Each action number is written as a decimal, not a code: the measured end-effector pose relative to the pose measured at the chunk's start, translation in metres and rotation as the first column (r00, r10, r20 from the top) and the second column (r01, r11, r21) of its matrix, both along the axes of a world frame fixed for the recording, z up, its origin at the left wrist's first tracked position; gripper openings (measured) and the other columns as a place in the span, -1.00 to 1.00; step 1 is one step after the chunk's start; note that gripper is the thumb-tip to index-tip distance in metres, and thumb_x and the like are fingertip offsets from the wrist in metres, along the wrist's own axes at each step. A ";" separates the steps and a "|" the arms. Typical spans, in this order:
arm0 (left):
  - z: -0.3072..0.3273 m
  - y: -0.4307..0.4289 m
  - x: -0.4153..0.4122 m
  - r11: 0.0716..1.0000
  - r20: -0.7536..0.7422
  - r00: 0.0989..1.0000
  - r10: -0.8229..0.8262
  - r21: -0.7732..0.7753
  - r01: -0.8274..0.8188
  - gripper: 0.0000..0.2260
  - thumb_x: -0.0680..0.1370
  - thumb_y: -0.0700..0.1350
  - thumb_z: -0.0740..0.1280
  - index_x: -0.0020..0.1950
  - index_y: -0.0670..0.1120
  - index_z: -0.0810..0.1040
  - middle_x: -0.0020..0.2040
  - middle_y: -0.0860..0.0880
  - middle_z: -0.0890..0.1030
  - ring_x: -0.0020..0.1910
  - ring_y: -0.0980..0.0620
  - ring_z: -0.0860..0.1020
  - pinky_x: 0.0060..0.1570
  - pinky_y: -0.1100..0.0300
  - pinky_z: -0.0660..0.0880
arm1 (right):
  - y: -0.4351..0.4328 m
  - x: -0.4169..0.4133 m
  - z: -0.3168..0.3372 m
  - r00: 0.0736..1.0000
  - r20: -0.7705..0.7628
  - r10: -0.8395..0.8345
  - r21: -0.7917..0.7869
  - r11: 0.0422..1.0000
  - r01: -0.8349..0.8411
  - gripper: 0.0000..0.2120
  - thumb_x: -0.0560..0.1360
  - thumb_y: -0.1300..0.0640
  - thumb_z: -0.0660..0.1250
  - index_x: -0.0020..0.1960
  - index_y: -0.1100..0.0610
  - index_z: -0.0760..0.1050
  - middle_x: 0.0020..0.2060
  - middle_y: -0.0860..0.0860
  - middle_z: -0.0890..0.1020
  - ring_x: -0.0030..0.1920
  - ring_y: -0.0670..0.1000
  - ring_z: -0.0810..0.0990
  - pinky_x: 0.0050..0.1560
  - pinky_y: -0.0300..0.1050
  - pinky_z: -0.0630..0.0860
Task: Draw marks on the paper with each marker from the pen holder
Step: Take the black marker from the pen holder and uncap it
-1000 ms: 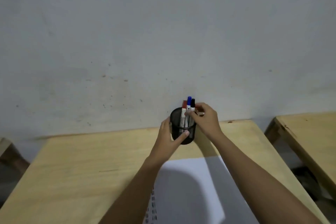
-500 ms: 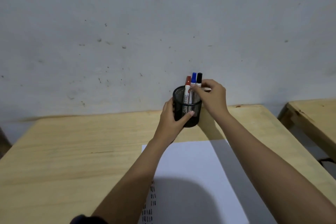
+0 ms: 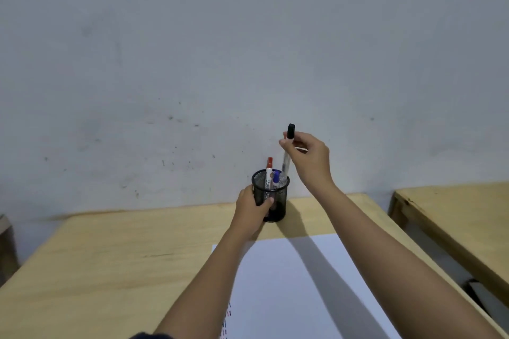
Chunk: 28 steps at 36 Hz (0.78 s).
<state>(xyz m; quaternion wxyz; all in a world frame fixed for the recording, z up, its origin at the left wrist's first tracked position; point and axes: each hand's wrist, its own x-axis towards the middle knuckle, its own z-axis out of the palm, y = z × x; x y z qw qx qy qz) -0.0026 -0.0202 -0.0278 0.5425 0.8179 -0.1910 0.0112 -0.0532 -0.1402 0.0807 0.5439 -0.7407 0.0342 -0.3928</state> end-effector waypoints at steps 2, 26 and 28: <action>0.009 0.004 -0.008 1.000 0.015 1.000 0.012 0.014 -0.013 -0.76 0.49 -0.15 0.36 0.13 -0.15 0.46 0.03 -0.02 0.46 0.05 0.01 0.43 -0.09 0.34 0.30 | 0.003 -0.011 0.007 1.000 0.028 0.001 -0.050 0.999 0.001 -0.85 0.45 0.19 0.39 0.01 0.17 0.61 -0.07 0.06 0.60 -0.12 -0.06 0.57 -0.11 -0.51 0.45; 0.082 0.100 -0.102 0.985 0.321 0.946 -0.039 -0.149 0.091 -0.98 0.46 -0.17 0.43 -0.15 -0.07 0.65 -0.17 -0.01 0.66 -0.18 0.16 0.60 -0.11 0.37 0.49 | 0.058 -0.087 -0.019 0.970 -0.238 0.055 -0.729 0.649 -0.216 -0.78 0.46 0.11 0.37 0.08 0.15 0.61 -0.13 0.07 0.52 -0.13 0.08 0.51 -0.08 -0.06 0.45; 0.081 0.105 -0.104 0.978 0.296 0.955 -0.037 -0.187 0.096 -0.95 0.46 -0.19 0.42 -0.16 -0.05 0.64 -0.21 0.07 0.65 -0.22 0.23 0.59 -0.13 0.40 0.47 | 0.059 -0.090 -0.020 0.965 -0.254 0.066 -0.694 0.683 -0.229 -0.79 0.44 0.04 0.39 0.03 0.11 0.62 -0.14 0.07 0.56 -0.14 0.05 0.51 -0.11 -0.06 0.45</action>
